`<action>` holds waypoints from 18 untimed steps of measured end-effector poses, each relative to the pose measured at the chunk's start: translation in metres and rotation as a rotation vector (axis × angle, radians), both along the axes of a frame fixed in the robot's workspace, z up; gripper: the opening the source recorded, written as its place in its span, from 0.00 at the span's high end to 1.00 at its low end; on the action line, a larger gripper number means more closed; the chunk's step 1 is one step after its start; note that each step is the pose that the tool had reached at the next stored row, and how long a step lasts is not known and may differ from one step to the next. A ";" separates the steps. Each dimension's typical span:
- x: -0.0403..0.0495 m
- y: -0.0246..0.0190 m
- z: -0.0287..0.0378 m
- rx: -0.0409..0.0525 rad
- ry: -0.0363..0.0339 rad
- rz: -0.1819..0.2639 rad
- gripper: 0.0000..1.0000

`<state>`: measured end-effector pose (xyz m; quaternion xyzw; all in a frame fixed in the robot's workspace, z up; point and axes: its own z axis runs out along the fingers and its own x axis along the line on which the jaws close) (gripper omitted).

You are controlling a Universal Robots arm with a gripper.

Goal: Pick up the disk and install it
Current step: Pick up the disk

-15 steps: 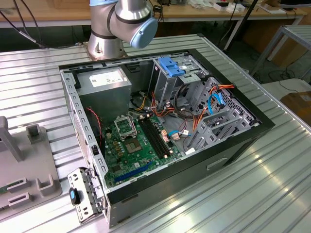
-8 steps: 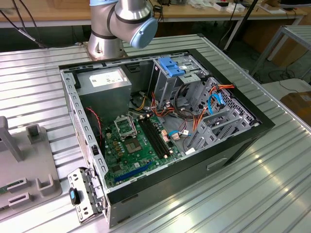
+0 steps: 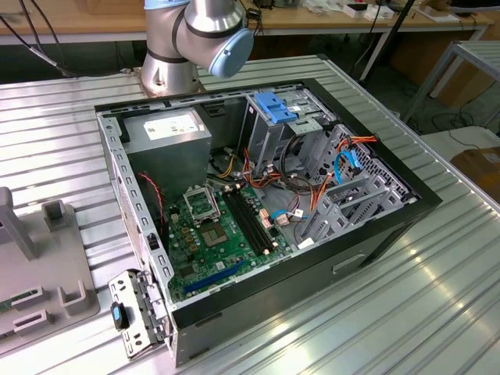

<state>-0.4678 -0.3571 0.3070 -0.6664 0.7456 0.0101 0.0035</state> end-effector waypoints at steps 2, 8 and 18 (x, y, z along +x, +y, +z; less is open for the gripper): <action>0.0000 0.0000 -0.0002 -0.0044 -0.0001 0.000 0.40; 0.0000 0.0000 -0.0016 -0.0110 0.0003 0.000 0.40; 0.0000 0.0000 -0.0086 -0.0110 0.0002 0.000 0.40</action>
